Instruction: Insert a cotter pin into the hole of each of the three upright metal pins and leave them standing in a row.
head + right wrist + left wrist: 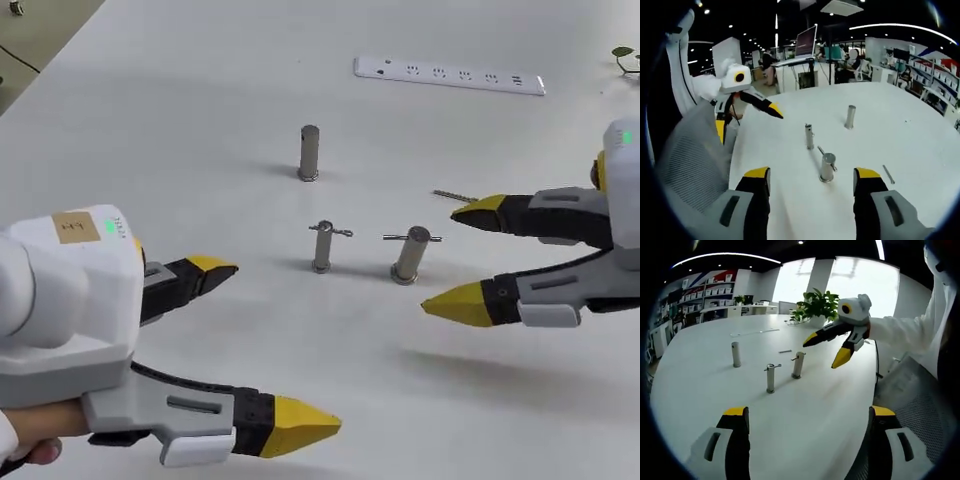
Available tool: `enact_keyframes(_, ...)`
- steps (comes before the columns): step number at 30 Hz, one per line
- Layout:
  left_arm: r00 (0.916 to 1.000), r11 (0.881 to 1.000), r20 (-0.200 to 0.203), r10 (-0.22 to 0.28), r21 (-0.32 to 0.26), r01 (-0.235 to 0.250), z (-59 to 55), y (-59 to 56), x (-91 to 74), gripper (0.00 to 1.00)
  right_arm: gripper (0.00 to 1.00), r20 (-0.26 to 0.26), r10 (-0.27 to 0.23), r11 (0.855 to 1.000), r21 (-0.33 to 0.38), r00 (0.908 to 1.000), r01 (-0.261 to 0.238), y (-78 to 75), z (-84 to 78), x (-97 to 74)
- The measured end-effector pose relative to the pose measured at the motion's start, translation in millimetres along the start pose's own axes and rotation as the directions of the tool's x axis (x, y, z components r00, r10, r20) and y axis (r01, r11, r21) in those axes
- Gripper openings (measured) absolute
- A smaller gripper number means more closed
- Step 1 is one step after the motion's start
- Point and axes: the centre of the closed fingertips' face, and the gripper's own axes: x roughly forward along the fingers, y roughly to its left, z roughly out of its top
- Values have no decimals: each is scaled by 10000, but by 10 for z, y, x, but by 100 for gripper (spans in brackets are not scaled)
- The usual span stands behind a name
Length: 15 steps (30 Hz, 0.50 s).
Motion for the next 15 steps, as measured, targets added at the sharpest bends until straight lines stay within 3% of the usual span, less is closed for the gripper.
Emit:
enact_keyframes(4, 9998, 9998, 94, 190, -46, -190, 32, 73, -55, 99, 74, 246, -103, 9978, 651, 9996, 87, 71, -56, -78)
enact_keyframes(8, 9991, 9994, 271, 331, -148, -327, 76, 128, -108, 99, 82, 42, -308, 9908, 1317, 9995, 299, 95, -159, -126)
enact_keyframes(15, 9971, 9979, 532, 542, -371, -522, 122, 202, -163, 99, 93, -161, -500, 9838, 1714, 9986, 520, 155, -283, -205)
